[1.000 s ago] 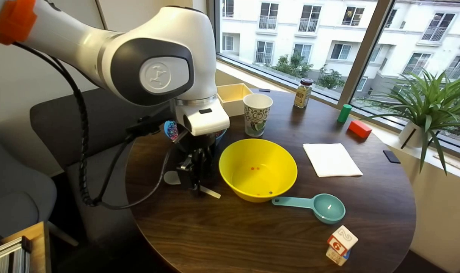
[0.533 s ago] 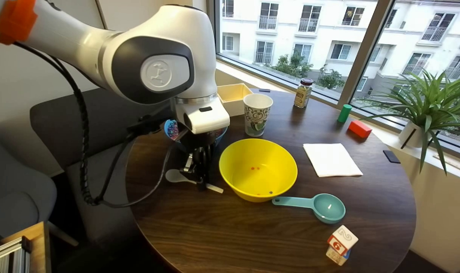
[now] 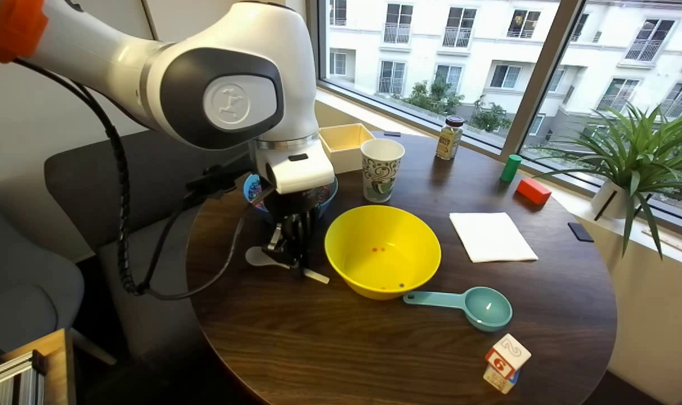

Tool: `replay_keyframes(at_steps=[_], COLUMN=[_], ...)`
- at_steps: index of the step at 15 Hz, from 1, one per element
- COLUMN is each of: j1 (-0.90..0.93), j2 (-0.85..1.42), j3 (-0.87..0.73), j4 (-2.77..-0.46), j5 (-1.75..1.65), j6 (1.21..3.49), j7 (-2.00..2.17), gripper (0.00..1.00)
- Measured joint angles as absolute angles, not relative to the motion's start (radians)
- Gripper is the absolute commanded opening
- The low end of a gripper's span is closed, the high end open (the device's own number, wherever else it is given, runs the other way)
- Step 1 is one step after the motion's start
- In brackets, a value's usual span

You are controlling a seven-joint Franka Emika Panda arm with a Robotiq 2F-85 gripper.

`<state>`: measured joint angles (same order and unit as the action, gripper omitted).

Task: Use the white spoon to place cereal from the blue bowl into the yellow bowl and coffee cup.

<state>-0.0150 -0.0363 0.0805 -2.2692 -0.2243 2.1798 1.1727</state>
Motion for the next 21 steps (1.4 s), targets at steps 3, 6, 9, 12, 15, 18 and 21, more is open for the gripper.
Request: replay_keyframes(at_steps=[3, 6, 9, 12, 15, 18, 21], j1=[-0.003, 0.012, 0.018, 0.019, 0.019, 0.019, 0.018], j2=[-0.072, -0.122, -0.174, -0.223, -0.260, -0.266, -0.266], j3=[0.083, 0.098, 0.122, 0.154, 0.178, 0.179, 0.179], j4=[-2.282, -2.289, -2.289, -2.284, -2.276, -2.277, -2.277], j5=[-0.229, -0.261, -0.303, -0.375, -0.428, -0.435, -0.435], j6=[2.150, 2.079, 2.006, 1.947, 1.927, 1.926, 1.926], j7=[1.209, 1.248, 1.291, 1.353, 1.403, 1.410, 1.411], gripper=[0.03, 0.03, 0.03, 0.14, 0.14, 0.14, 0.03])
